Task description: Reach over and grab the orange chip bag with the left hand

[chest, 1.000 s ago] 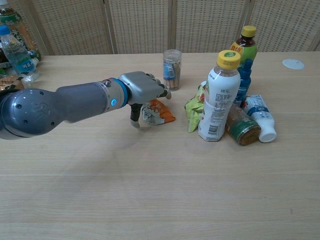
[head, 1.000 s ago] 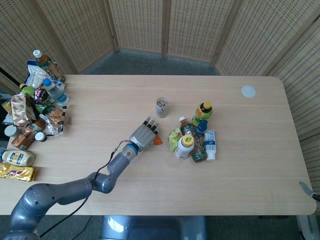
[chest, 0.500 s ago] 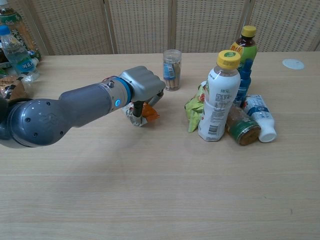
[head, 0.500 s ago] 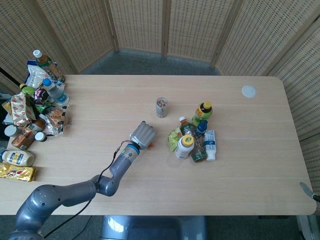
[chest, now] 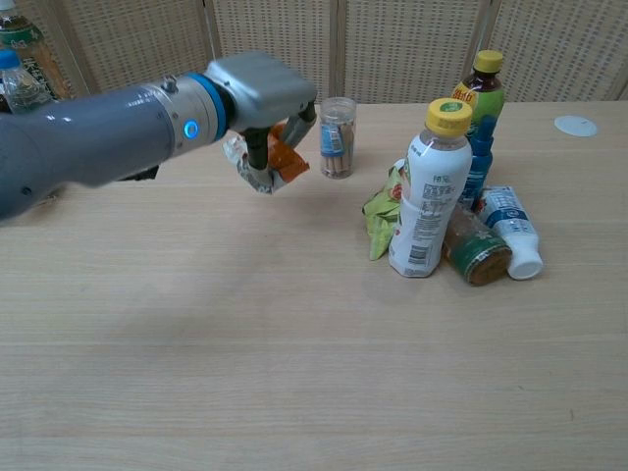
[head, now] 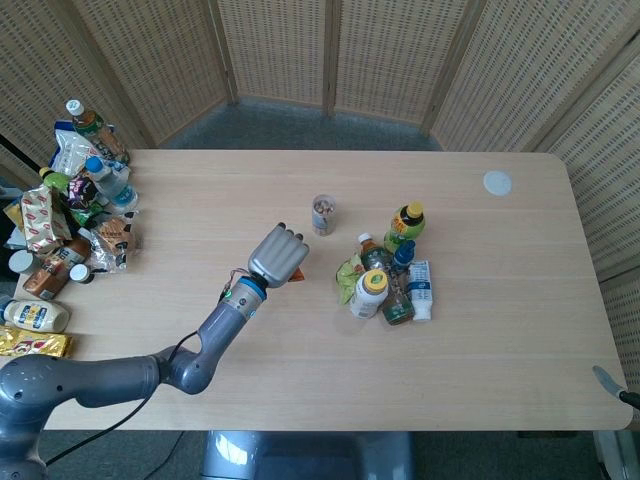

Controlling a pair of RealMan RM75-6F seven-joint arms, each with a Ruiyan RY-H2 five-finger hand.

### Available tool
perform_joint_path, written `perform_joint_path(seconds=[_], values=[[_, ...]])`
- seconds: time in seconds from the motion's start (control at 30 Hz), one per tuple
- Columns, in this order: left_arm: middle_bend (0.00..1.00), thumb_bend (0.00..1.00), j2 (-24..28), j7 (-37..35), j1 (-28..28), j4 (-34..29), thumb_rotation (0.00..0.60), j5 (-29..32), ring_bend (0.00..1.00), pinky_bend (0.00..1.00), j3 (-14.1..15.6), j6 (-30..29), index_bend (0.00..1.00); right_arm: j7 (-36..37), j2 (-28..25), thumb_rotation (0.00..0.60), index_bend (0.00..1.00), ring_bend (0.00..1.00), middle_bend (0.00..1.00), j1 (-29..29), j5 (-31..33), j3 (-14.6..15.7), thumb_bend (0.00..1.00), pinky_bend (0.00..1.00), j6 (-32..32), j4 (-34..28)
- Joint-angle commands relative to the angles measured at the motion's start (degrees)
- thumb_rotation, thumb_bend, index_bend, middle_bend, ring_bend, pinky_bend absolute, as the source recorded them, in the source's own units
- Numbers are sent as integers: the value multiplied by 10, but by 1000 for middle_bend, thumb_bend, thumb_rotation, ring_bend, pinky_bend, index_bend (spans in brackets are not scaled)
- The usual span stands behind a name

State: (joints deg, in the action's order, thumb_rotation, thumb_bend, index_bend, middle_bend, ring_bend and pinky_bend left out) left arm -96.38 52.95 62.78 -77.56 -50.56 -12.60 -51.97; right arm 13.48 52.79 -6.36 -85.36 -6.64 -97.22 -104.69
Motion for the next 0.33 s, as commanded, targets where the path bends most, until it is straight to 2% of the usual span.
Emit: perform_joint_path(seconds=[0.03,0.2,0.33], values=[[501,137,103,33,-4,-129,600,8,546,462,-32,-54,616,-4,0,600,0,0,0,-1,-5,2,0,0,-2,-2],[492,133,200,69,1,-236,600,26,545,462,-61,-88,608,-11,2,600,0,0,0,-2,-13,5,0,0,-6,-6],[488,127,251,91,12,-288,600,50,545,462,-80,-105,607,-14,3,600,0,0,0,-2,-19,7,0,0,-7,-10]])
